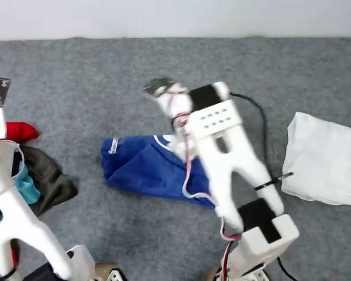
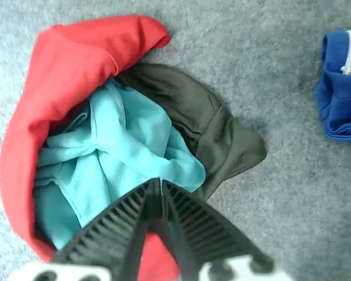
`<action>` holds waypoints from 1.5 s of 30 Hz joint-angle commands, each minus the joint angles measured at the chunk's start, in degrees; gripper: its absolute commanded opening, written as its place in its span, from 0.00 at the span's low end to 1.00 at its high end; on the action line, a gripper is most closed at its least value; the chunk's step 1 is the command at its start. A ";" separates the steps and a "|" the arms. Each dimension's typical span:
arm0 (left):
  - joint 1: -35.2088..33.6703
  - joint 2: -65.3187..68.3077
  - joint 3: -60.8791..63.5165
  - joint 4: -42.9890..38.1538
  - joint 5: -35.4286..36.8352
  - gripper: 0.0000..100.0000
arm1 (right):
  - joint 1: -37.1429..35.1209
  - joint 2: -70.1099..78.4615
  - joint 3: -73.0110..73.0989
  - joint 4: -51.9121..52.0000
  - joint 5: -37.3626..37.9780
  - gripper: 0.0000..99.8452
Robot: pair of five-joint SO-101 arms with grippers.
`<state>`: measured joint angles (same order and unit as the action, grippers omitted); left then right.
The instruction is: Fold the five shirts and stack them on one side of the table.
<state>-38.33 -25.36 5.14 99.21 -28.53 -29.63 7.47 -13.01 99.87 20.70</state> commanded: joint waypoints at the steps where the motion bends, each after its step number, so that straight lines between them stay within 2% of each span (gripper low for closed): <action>1: 0.79 -2.55 -0.22 1.23 0.53 0.02 | -4.44 -1.45 -2.46 -3.91 -1.41 0.01; 7: 0.70 -2.81 -0.22 1.23 0.53 0.02 | -7.52 6.20 -2.55 -11.03 -2.99 0.01; 12: 0.70 -2.81 -0.22 1.23 0.62 0.02 | -10.68 10.24 -6.51 -13.14 -2.90 0.01; 25: 0.70 -2.81 -0.22 1.23 2.64 0.02 | -14.81 28.35 -31.38 -7.96 -2.55 0.01; 27: 0.70 -2.81 -0.22 1.23 2.64 0.02 | -16.13 31.08 -35.34 -6.11 -2.46 0.07; 30: 0.70 -2.73 -0.22 1.23 2.64 0.02 | -17.63 34.24 -41.58 -1.80 -2.90 0.23; 32: 0.70 -2.64 -0.22 1.23 2.64 0.02 | -17.98 35.38 -46.15 1.98 -2.90 0.28; 36: 0.70 -2.64 -0.22 1.23 2.64 0.02 | -14.73 33.36 -48.53 3.21 -2.46 0.23; 41: 0.70 -2.73 -0.22 1.23 2.55 0.02 | -8.57 28.88 -42.02 3.21 -0.62 0.00; 45: 0.70 -2.73 -0.22 1.23 2.55 0.02 | -5.76 23.96 -25.85 3.21 1.93 0.01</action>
<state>-37.63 -26.33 5.14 99.30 -26.24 -37.63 37.89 -48.18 100.48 21.05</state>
